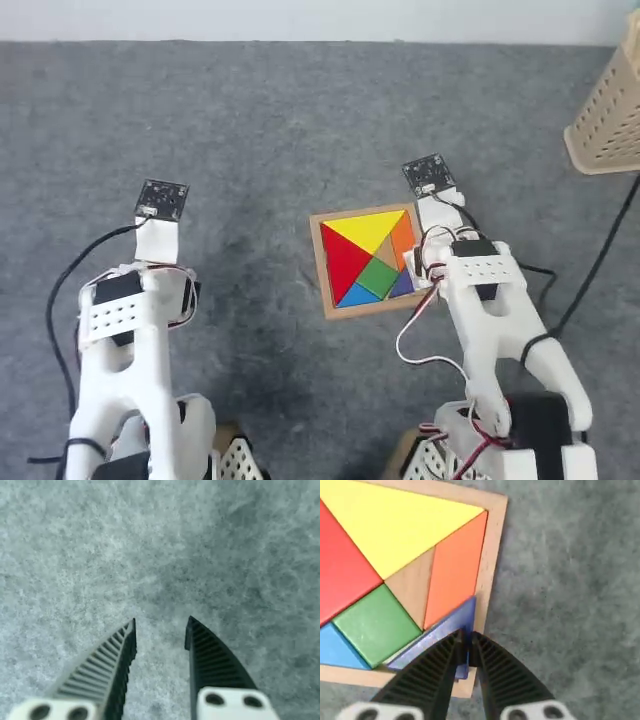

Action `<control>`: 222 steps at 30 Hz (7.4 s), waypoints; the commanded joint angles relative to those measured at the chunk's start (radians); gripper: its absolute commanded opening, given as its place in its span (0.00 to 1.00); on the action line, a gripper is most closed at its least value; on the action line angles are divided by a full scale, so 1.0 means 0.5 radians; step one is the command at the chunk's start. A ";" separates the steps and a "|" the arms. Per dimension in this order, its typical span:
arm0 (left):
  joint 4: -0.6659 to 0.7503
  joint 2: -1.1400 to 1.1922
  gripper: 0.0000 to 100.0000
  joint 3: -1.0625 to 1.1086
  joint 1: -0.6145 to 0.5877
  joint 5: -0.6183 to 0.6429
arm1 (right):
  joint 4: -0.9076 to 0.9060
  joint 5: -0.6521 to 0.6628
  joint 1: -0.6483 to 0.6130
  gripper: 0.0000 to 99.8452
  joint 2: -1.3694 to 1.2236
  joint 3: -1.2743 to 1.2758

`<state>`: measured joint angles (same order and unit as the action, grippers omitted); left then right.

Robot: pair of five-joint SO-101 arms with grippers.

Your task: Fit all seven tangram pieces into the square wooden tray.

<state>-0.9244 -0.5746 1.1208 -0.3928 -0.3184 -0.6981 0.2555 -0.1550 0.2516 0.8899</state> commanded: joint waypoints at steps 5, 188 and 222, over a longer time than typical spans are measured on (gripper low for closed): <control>0.034 -0.003 0.15 0.029 0.110 0.012 | 0.044 0.028 -0.069 0.01 0.023 0.015; -0.660 -2.440 0.15 1.131 0.295 0.169 | -1.220 -0.203 1.358 0.01 3.119 1.587; -0.660 -2.440 0.15 1.131 0.295 0.169 | -1.220 -0.203 1.358 0.01 3.119 1.587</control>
<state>-1.2513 -1.8006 1.6916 -0.2486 -0.2432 -1.2965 0.1665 0.5109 1.7921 1.6709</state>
